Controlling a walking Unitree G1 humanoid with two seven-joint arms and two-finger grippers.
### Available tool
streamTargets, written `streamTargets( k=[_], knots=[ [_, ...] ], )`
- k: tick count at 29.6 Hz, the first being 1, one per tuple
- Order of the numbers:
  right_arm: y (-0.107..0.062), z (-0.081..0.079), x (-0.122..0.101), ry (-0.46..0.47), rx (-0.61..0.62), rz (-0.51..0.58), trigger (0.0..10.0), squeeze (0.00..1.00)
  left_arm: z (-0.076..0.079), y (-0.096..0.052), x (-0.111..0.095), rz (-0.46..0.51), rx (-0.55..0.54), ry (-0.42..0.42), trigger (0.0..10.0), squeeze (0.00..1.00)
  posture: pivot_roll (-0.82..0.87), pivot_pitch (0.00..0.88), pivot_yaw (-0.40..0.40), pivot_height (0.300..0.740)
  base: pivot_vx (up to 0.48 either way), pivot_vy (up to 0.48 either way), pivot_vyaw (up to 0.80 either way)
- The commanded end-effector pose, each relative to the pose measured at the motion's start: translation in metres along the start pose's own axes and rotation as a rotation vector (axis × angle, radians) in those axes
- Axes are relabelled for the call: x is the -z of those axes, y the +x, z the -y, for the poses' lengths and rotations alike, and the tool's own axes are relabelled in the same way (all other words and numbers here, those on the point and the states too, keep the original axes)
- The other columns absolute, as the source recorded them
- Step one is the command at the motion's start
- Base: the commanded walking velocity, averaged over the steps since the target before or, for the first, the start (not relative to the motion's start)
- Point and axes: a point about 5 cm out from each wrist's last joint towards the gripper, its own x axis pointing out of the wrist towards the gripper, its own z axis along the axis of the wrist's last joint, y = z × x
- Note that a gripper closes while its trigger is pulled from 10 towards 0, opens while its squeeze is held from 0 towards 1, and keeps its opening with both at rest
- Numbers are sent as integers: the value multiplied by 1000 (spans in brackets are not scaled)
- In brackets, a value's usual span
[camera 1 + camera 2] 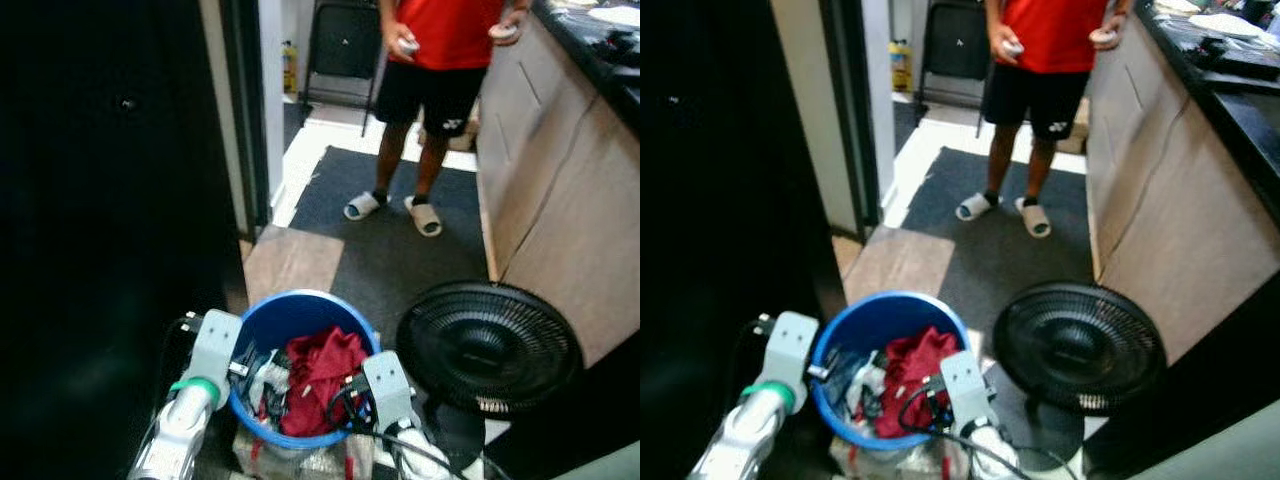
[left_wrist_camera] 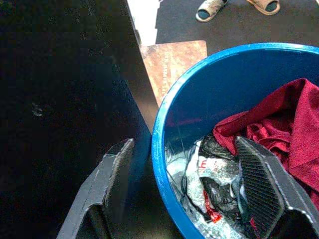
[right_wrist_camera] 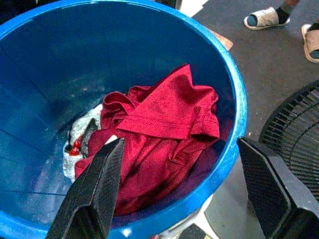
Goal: Clothes washing
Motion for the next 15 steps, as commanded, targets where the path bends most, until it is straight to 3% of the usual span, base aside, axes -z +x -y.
streamTargets(
  k=[1,15],
  knots=[
    [-3,4,6,3,14,-18,10000,0,-6,-4,11,-45,-29,-15,10000,0,48,0,21,740,0,0,0],
    [-8,5,15,-10,12,-54,10000,0,-4,-6,20,-91,2,-6,10000,0,46,0,26,740,0,0,0]
  ],
)
